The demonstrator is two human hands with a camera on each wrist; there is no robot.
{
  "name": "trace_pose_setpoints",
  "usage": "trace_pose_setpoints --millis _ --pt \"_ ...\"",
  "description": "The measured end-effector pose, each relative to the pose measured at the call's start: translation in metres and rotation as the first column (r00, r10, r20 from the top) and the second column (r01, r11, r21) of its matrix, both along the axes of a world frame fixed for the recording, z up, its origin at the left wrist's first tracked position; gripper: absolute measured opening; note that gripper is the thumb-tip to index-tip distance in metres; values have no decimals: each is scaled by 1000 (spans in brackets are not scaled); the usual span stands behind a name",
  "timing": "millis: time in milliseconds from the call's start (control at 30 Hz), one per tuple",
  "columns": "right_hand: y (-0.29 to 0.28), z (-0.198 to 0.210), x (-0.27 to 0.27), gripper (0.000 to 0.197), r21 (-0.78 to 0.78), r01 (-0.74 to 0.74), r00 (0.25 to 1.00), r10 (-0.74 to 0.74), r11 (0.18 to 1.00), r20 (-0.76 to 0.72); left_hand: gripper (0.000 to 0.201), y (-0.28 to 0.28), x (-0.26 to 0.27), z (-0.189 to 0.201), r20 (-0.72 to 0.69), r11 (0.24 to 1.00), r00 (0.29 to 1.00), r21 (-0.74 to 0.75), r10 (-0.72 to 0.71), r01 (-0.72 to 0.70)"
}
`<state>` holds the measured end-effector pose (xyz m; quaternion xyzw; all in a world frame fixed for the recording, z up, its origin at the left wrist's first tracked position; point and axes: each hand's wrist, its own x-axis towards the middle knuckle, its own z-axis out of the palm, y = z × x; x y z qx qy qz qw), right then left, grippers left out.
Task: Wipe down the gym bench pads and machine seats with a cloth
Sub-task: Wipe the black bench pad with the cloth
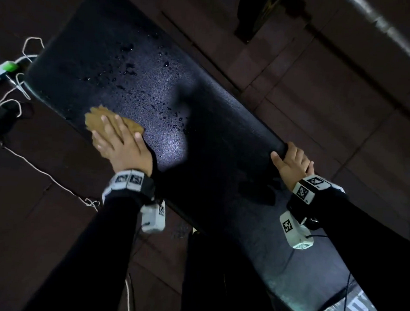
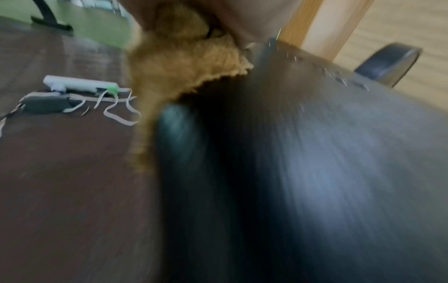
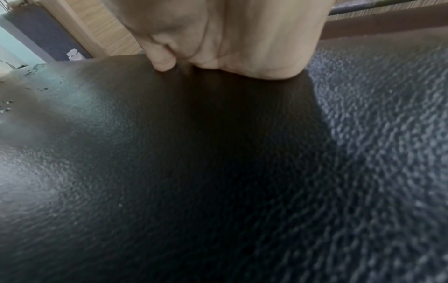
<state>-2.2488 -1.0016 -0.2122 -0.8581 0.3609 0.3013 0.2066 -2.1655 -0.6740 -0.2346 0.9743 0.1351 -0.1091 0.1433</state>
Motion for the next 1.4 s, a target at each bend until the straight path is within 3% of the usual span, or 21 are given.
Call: trace_pose_setpoints --millis 100,200,400,500,600,900,967,1167,1300,1400 --pt "-2 3 1 60 21 -9 1000 10 1000 -21 64 -11 31 0 -57 1000 998 -1 3 -4" --pt "-2 4 1 60 20 -11 1000 12 1000 -20 63 -27 28 0 -62 995 993 -27 -101 100" --pt "-1 0 1 60 5 16 1000 -16 1000 2 59 -51 -65 1 -7 942 945 -81 -328 326" --pt "-4 -3 1 62 25 17 1000 -16 1000 -21 59 -45 -106 5 -47 951 955 -125 -292 284" --pt "-7 -7 0 62 40 18 999 -17 999 -28 57 -39 -112 6 -42 967 977 -160 -208 199" --pt "-10 -16 -3 62 46 6 1000 -6 999 -5 67 -44 -38 3 -86 985 987 -98 133 -142" --pt "-11 -19 -4 61 44 1 1000 -1 999 7 70 -53 -35 4 -112 990 987 -65 117 -125" --pt "-10 -17 -6 62 52 -3 1000 1 999 30 75 -93 -42 11 -145 980 980 -163 -139 115" --pt "-10 -13 -5 62 30 -8 999 7 1000 39 73 -92 -45 18 -67 939 990 -330 -125 96" --pt "-6 -9 -7 61 9 1 999 -2 1000 35 67 -70 -49 27 18 924 998 -376 -66 68"
